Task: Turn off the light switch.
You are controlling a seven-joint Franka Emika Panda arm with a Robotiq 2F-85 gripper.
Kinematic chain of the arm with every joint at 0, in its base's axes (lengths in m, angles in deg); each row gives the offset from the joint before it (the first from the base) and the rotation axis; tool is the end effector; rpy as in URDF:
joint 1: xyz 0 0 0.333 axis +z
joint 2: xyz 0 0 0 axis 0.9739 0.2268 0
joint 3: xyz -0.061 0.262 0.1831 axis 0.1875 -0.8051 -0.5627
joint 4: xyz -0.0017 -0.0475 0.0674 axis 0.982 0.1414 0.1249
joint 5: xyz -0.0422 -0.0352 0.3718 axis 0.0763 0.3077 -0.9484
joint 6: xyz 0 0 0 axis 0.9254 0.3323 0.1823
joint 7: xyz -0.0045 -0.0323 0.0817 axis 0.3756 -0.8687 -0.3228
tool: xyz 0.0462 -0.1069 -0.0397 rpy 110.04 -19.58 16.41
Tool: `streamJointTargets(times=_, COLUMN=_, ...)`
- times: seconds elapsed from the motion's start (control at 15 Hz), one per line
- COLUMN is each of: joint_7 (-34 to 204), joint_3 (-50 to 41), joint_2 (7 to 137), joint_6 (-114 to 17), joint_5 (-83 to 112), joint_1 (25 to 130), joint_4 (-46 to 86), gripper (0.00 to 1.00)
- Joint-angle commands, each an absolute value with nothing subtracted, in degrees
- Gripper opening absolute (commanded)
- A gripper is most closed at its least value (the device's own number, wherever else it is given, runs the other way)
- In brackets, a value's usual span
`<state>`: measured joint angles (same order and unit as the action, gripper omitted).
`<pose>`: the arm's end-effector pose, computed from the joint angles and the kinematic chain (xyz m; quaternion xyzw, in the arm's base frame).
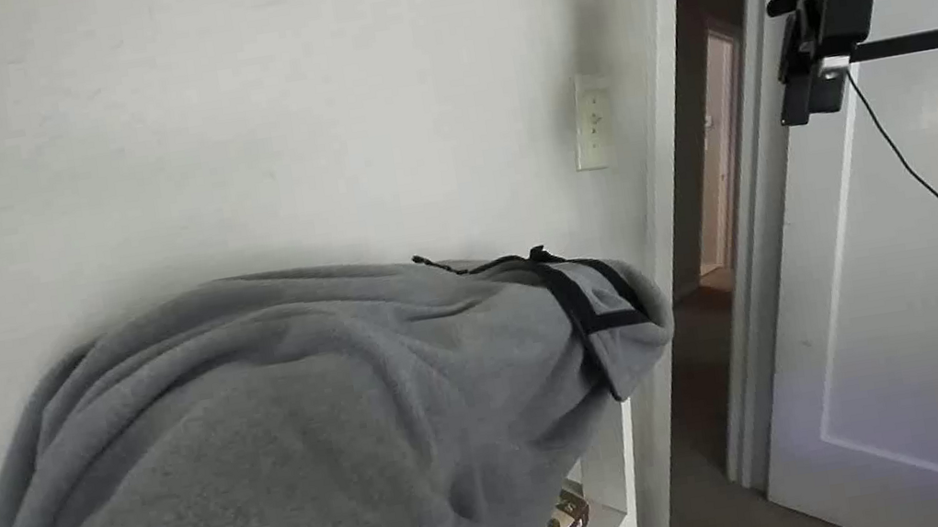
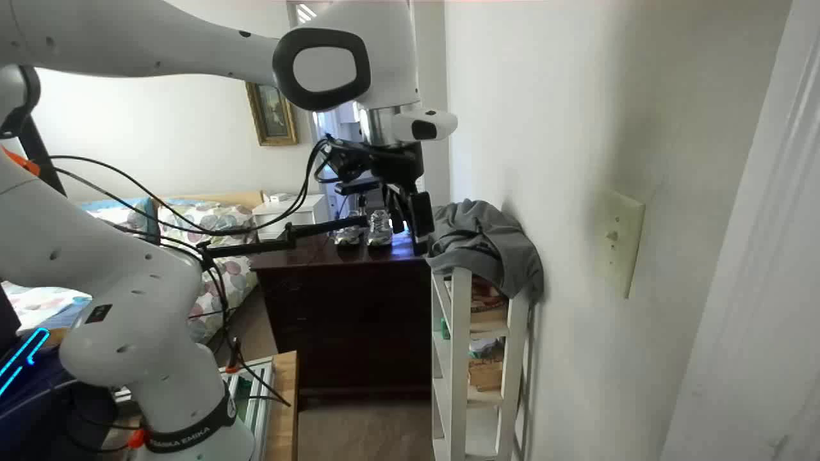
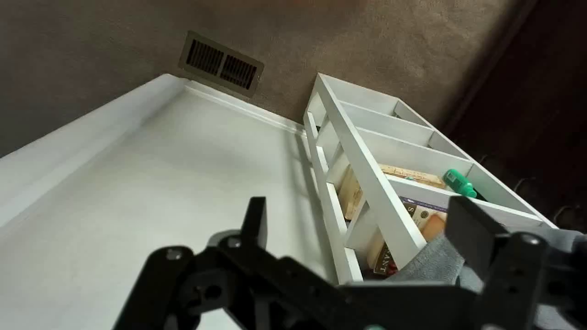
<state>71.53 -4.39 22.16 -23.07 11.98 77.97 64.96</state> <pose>0.3629 -0.0240 0.5267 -0.9973 -0.0544 -0.0474 0.0154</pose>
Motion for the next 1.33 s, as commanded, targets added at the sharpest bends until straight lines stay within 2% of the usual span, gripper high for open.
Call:
streamJointTargets(times=0.0, joint_7=71.39, joint_3=-4.67, joint_2=22.2, joint_6=-22.99, joint_5=11.82, joint_1=77.64, joint_4=64.88, gripper=1.0)
streamJointTargets(times=0.27, joint_7=71.39, joint_3=-4.67, joint_2=22.2, joint_6=-22.99, joint_5=11.82, joint_1=77.64, joint_4=64.88, gripper=1.0)
streamJointTargets(times=0.67, joint_7=87.2, joint_3=-7.9, joint_2=28.35, joint_6=-32.66, joint_5=20.51, joint_1=70.31, joint_4=61.43, gripper=1.0)
streamJointTargets(times=1.27, joint_7=98.18, joint_3=-8.76, joint_2=36.32, joint_6=-47.44, joint_5=26.39, joint_1=66.27, joint_4=55.03, gripper=1.0)
